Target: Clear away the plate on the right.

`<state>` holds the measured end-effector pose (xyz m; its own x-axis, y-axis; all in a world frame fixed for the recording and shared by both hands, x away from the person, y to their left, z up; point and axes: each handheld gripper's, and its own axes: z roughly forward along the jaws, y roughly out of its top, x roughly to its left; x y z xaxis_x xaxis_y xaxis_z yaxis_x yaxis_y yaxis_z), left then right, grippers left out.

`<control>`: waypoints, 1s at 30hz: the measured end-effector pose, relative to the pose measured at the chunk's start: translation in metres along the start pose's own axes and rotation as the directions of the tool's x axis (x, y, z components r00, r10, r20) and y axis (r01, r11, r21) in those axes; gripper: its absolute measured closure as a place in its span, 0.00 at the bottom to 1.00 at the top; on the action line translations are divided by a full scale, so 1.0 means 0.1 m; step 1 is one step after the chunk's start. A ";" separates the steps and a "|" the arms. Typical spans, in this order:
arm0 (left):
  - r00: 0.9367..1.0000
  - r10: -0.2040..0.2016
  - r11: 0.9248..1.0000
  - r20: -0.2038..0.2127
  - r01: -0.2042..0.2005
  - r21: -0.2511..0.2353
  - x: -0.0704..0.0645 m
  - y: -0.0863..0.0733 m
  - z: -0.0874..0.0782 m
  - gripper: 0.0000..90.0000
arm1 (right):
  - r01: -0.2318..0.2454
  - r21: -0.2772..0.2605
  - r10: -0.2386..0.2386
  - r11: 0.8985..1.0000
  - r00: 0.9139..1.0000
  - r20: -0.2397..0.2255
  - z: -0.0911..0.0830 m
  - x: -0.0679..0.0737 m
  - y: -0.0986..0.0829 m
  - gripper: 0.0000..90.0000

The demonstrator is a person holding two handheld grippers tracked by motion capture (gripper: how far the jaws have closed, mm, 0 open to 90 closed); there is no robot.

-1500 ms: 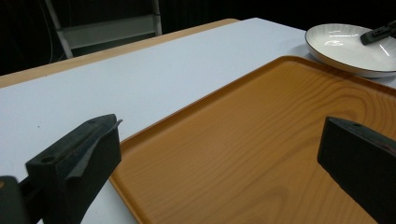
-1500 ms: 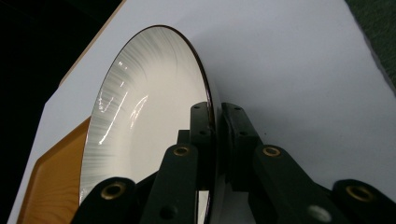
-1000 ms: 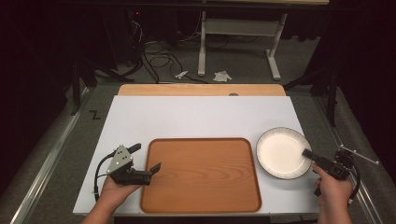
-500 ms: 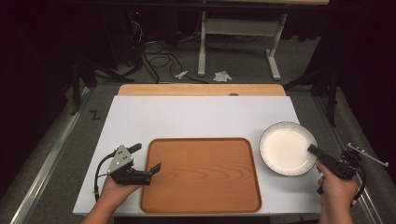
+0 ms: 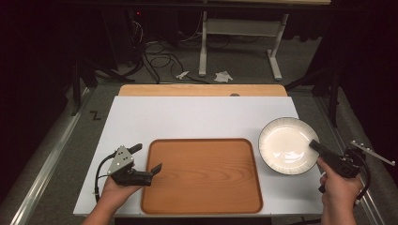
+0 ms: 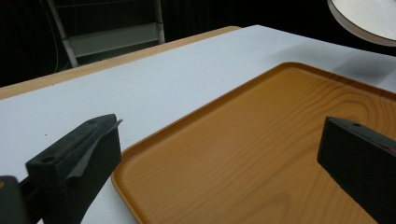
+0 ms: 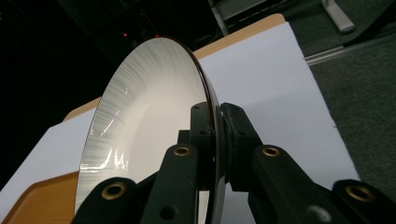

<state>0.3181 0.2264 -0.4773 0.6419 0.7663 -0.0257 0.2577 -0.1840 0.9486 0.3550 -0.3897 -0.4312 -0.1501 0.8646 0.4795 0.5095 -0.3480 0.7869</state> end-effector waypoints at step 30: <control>1.000 -0.003 1.000 -0.008 0.003 -0.024 0.01 0.00 -0.04 0.01 | 0.106 0.072 -0.094 0.992 0.984 -0.150 0.33 0.68 0.04 0.95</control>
<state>0.3164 0.2298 -0.4762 0.6354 0.7717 -0.0260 0.2422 -0.1673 0.9557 0.3751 -0.3205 -0.4082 -0.3228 0.8293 0.4562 0.5504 -0.2276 0.8033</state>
